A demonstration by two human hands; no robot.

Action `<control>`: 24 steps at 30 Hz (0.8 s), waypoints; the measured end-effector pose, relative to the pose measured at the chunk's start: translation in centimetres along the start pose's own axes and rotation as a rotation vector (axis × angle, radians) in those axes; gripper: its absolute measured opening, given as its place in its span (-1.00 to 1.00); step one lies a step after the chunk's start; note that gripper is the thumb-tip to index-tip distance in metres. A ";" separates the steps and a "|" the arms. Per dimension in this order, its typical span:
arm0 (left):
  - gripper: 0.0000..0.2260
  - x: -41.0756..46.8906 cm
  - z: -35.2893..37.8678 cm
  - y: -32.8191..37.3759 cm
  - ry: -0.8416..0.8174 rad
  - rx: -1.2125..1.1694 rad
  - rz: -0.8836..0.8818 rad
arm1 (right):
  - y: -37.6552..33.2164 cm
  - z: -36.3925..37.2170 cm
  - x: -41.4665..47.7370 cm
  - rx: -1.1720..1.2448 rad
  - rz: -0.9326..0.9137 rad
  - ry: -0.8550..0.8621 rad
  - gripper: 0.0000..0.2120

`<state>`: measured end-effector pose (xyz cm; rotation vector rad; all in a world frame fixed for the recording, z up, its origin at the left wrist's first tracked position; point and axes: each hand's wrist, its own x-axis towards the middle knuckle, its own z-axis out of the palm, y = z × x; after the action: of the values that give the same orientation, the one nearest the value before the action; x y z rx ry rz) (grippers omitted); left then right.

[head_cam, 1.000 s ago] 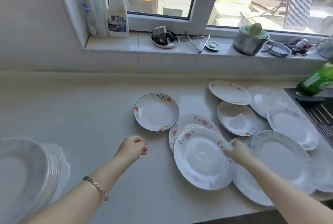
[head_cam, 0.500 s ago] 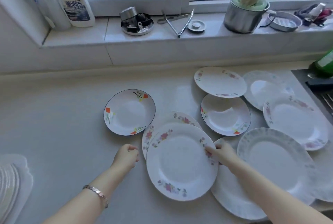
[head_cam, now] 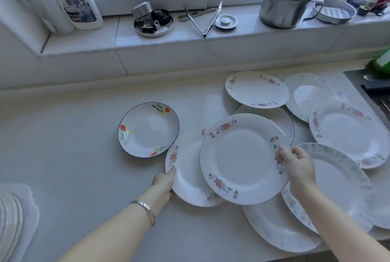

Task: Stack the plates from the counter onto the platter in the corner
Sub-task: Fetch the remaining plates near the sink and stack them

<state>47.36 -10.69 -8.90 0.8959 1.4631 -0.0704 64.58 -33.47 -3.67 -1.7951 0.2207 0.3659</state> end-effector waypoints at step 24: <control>-0.73 -10.1 -10.4 3.2 0.359 0.125 0.825 | -7.9 5.0 -4.1 -0.072 -0.391 -0.107 -0.70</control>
<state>38.96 -7.47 2.87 1.6137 1.3116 0.6440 62.81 -26.81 3.87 -1.8336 -0.2201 0.1910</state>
